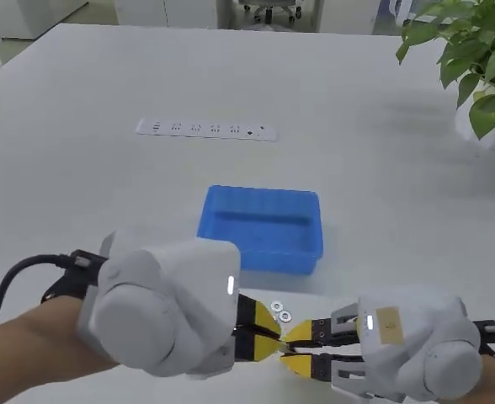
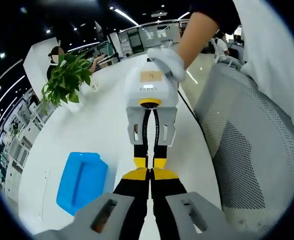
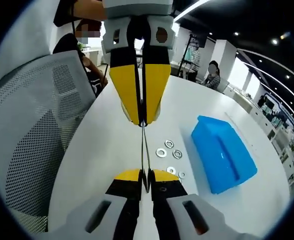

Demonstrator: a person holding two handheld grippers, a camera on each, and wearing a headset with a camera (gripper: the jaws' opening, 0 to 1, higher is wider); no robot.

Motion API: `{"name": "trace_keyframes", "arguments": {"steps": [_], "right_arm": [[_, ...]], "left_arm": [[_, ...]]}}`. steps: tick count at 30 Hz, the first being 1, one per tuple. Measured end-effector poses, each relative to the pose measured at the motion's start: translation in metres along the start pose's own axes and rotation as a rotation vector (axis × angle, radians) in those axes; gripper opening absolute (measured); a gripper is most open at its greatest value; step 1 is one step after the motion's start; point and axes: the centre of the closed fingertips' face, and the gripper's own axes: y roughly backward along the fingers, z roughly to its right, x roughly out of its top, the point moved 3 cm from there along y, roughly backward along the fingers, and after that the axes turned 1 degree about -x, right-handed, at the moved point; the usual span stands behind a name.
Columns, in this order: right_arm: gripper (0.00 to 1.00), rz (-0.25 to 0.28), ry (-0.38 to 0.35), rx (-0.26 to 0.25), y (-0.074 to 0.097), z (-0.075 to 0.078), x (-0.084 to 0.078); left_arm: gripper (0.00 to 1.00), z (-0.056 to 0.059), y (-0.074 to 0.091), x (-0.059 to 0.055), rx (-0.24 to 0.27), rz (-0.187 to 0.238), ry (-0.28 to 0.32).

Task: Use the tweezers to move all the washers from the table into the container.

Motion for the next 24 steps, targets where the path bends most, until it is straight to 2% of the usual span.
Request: {"name": "trace_keyframes", "arguments": {"steps": [7, 11, 15, 24], "right_arm": [[0.08, 0.002, 0.008, -0.001, 0.006, 0.002, -0.004], [0.07, 0.007, 0.005, 0.008, 0.008, 0.003, -0.005], [0.07, 0.013, 0.000, 0.020, 0.009, 0.003, -0.006], [0.07, 0.018, -0.003, 0.028, 0.008, 0.004, -0.007]], "left_arm": [[0.04, -0.003, -0.013, 0.014, -0.004, 0.083, 0.006], [0.04, -0.005, -0.017, 0.017, -0.001, 0.118, 0.017], [0.04, -0.005, -0.020, 0.019, -0.014, 0.158, 0.058], [0.05, -0.008, -0.022, 0.016, -0.014, 0.190, 0.072]]}}
